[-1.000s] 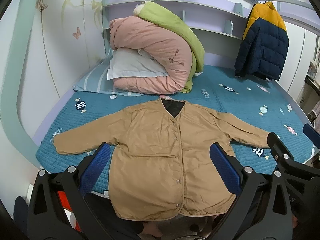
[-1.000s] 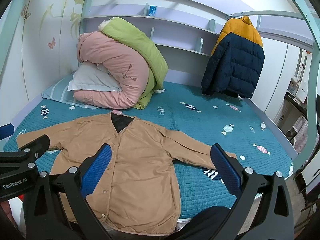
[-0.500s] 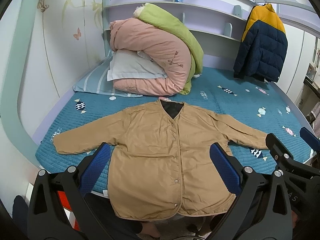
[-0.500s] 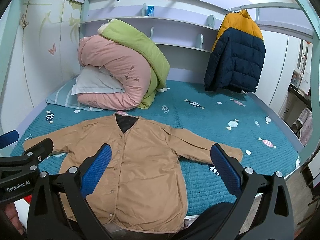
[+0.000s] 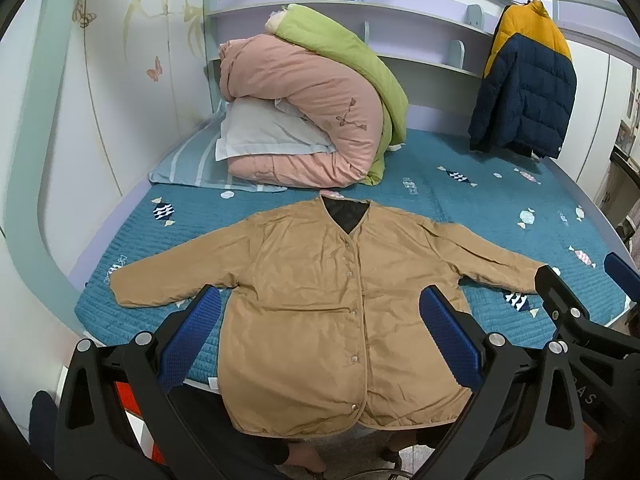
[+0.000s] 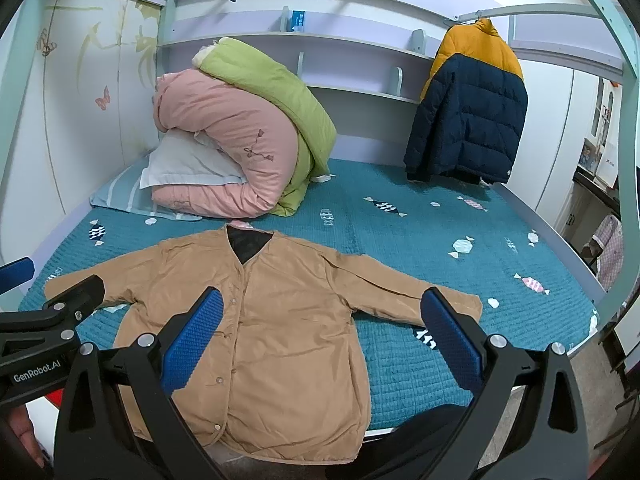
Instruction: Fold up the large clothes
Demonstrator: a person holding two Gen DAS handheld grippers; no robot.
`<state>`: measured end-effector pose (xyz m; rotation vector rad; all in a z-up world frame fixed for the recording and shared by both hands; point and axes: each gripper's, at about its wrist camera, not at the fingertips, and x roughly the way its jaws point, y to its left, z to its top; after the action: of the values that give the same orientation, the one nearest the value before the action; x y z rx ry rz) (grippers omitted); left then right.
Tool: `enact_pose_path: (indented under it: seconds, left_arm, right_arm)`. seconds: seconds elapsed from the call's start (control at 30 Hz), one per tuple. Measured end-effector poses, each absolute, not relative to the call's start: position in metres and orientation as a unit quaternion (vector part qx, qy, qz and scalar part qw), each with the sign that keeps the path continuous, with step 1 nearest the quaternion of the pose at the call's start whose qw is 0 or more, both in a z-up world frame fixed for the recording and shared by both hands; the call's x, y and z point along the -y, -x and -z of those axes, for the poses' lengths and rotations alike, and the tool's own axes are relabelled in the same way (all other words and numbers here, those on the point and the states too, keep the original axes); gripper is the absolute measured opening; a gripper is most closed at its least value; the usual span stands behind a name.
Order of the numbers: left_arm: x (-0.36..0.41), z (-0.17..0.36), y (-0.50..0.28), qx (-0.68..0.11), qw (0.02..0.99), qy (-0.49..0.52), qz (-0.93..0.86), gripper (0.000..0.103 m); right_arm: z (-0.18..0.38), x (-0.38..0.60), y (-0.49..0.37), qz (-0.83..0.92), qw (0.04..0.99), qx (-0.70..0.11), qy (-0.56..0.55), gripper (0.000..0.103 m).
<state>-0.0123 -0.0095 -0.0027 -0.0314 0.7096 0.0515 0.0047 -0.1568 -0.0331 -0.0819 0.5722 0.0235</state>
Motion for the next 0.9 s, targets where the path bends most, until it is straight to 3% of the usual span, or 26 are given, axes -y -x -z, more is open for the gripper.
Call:
enact_pose_path:
  seconds: [0.9]
  left_arm:
    - [0.028, 0.02, 0.008, -0.379, 0.925, -0.013, -0.026, 0.099]
  right_arm:
    - [0.05, 0.18, -0.007, -0.05, 0.955, -0.293, -0.014, 0.096]
